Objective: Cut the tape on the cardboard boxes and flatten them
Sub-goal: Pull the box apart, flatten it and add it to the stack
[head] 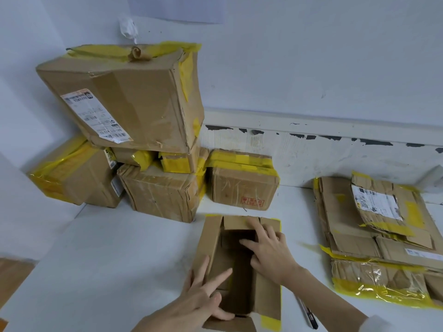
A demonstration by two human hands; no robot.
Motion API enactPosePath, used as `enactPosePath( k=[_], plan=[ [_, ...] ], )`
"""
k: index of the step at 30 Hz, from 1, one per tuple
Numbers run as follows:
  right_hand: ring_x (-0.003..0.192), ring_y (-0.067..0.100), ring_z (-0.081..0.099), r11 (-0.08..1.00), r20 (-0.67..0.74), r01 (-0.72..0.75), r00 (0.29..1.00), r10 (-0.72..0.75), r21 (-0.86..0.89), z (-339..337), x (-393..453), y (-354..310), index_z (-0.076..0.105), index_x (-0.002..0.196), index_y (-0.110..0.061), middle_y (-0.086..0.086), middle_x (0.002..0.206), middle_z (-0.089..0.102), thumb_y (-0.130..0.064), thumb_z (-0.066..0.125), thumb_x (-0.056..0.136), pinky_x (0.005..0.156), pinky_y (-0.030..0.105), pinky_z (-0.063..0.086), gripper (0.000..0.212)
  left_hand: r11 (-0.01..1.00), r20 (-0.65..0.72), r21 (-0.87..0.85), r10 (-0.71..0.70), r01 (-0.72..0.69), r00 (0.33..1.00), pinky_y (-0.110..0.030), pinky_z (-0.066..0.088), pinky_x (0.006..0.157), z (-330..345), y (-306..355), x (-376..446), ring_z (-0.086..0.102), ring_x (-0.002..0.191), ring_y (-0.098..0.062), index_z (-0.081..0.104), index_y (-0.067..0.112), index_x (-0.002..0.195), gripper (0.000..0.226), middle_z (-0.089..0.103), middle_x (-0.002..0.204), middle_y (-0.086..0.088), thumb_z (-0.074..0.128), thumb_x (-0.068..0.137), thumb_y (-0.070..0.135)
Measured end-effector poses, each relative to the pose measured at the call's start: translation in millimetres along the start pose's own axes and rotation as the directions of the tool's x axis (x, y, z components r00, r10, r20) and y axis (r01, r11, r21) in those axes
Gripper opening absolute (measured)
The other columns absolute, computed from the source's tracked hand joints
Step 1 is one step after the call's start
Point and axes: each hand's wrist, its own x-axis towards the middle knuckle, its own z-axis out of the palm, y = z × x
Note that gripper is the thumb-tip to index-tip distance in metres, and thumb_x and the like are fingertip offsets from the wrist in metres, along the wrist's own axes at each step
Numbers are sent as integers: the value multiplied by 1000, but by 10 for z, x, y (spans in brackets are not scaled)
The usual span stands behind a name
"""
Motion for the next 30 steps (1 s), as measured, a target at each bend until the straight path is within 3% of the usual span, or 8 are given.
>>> enactPosePath(
  k=[4,7,12,16,18,23,27,30],
  plan=[
    [129,25,26,999,1,-47,999,47,19,24,30,29,28,143,-32,-8,156,-2,-28,42,89,99,39,31,56,996,43,-3,-89,89,995,-48,-7,117,-18,116,-47,-29,139,-25,40,41,139,50,-26,152,12,57,92,36],
    [126,23,27,997,-8,-55,998,55,45,-17,135,112,20,146,-30,-12,154,3,-37,46,87,98,36,32,65,937,17,350,12,-17,1000,-47,-13,115,31,101,-105,-32,136,-26,46,47,129,38,-23,154,15,52,94,31],
    [124,20,30,997,-94,-18,995,26,76,-65,321,246,29,141,-36,-9,145,27,-42,46,89,97,33,31,55,691,-205,722,190,17,960,-25,48,91,129,69,-88,63,109,-12,61,41,59,36,62,110,29,84,41,62],
    [121,22,34,988,-160,27,987,-3,150,-46,448,331,40,136,-31,-5,144,30,-38,46,93,95,33,35,44,673,-163,739,232,-37,959,-29,15,115,214,-111,-48,53,123,-13,61,44,52,35,59,98,38,43,80,56],
    [122,24,35,981,-185,62,982,-28,185,-57,516,369,44,134,-27,-3,149,26,-33,47,94,95,34,37,40,684,-220,730,209,19,953,-23,19,112,296,-126,-35,19,144,-19,61,44,52,38,56,95,41,43,81,61],
    [134,13,16,953,-129,32,992,8,301,83,571,438,32,144,-35,-23,154,-1,-26,33,101,106,35,21,44,961,-475,260,214,-96,854,-3,7,108,338,-163,55,-12,136,13,59,8,102,27,12,154,13,47,96,32],
    [131,12,31,877,-115,-44,987,113,478,185,600,440,57,125,-24,-11,131,53,-19,34,101,102,26,19,34,980,-485,-191,-53,-47,873,7,24,89,508,-159,95,21,123,17,48,43,104,26,11,142,23,46,94,18],
    [87,22,53,785,-83,-123,973,216,607,136,658,327,55,76,-28,-4,80,57,-17,35,101,68,24,33,33,959,-539,-282,-145,-15,829,5,28,90,410,-142,72,40,116,13,63,39,95,26,31,136,27,49,92,17]
  ],
)
